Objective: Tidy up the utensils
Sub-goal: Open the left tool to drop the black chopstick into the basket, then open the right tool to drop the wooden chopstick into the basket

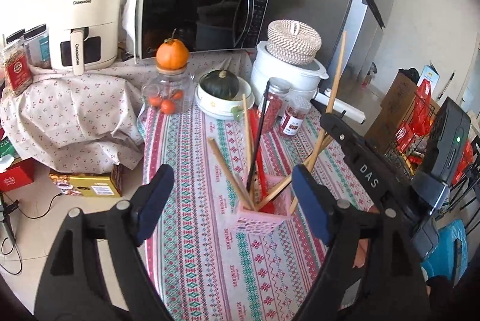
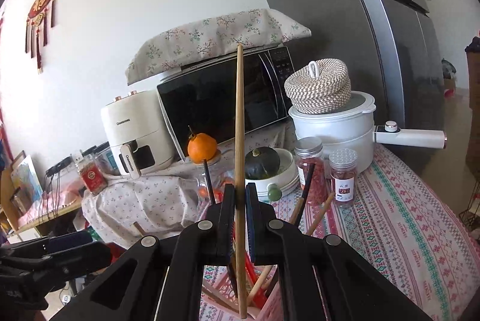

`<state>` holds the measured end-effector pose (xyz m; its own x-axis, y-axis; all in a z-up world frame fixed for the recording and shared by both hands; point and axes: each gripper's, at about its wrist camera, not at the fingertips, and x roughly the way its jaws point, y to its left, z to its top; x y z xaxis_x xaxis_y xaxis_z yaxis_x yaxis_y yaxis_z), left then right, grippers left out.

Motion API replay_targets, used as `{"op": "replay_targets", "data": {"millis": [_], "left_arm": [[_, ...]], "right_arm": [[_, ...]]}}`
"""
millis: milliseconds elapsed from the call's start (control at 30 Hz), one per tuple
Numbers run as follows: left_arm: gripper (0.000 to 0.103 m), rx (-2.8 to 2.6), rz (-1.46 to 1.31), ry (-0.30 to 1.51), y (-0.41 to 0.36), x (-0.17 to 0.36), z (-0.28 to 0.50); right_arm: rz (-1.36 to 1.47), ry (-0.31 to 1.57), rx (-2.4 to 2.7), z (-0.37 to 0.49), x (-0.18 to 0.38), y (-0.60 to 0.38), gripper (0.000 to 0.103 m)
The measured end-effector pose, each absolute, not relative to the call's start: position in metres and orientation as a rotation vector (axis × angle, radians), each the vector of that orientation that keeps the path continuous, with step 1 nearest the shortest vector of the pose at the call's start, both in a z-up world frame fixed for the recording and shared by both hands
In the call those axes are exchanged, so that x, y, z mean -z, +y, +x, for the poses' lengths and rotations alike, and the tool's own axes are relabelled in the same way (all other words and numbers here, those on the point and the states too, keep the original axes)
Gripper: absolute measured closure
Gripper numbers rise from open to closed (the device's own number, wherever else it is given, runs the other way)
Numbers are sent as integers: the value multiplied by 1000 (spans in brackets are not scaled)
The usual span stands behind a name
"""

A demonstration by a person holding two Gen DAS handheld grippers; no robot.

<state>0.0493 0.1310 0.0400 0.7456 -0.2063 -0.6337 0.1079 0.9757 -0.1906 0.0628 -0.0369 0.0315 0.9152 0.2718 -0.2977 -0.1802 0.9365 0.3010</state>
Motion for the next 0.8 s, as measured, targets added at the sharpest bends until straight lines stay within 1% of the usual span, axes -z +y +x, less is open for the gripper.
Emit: {"op": "replay_targets", "data": {"millis": [167,533,700,800], "left_arm": [[22,139,-154,774,148,-24,51],[22,123,-145,831,160,-10,50],[22,116,-130,847,160,-6,53],[22,114,-123,861,159,-2,54]], "right_arm": [[238,334,-197,73,-23,-18,96],[217,350,-131,101,-2,10,96],[220,422,-133,107,21,12,96],[256,457,-172,102,24,8,95]]}}
